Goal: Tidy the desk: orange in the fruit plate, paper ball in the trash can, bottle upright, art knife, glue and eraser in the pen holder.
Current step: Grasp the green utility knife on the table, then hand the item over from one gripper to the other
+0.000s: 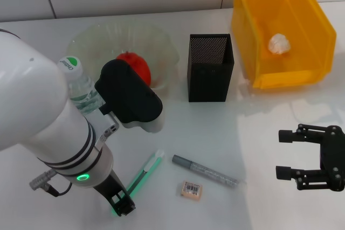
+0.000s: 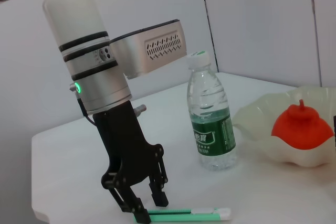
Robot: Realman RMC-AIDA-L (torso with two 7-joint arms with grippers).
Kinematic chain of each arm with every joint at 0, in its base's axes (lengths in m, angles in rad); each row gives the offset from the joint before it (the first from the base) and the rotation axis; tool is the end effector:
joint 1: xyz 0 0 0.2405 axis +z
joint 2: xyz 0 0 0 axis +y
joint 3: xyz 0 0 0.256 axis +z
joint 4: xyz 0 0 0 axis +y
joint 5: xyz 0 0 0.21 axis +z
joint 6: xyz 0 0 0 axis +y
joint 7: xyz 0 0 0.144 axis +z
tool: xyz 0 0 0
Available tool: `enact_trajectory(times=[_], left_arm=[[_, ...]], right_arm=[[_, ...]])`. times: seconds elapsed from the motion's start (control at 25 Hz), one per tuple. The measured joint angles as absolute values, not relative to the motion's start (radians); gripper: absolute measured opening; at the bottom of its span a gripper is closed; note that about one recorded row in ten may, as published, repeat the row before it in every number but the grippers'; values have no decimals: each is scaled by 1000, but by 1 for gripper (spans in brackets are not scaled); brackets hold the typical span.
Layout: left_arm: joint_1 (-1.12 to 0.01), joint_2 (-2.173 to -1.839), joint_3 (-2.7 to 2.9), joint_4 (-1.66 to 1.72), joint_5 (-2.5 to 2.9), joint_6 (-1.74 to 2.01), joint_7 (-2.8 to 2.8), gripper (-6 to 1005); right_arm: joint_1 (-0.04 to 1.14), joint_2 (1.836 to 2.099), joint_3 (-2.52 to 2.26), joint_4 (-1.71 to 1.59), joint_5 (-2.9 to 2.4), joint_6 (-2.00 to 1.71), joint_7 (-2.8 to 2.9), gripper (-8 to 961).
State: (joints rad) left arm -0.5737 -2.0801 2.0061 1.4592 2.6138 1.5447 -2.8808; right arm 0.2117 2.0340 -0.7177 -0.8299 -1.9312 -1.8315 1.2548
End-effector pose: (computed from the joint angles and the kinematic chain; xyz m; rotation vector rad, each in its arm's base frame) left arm -0.1535 0.2772 -0.0867 -2.6984 -0.6766 0.8890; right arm 0.3177 0.2321 0.0449 -2.7507 0.5482 0.7139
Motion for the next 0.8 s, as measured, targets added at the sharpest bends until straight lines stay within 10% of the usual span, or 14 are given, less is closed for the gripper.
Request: enact_trajectory(times=[0.8], left_arm=[[-592, -2080, 2027, 1442, 2603, 1547, -2880, 263]], right_arm=[[213, 2035, -718, -830, -1931, -1831, 1255, 794]])
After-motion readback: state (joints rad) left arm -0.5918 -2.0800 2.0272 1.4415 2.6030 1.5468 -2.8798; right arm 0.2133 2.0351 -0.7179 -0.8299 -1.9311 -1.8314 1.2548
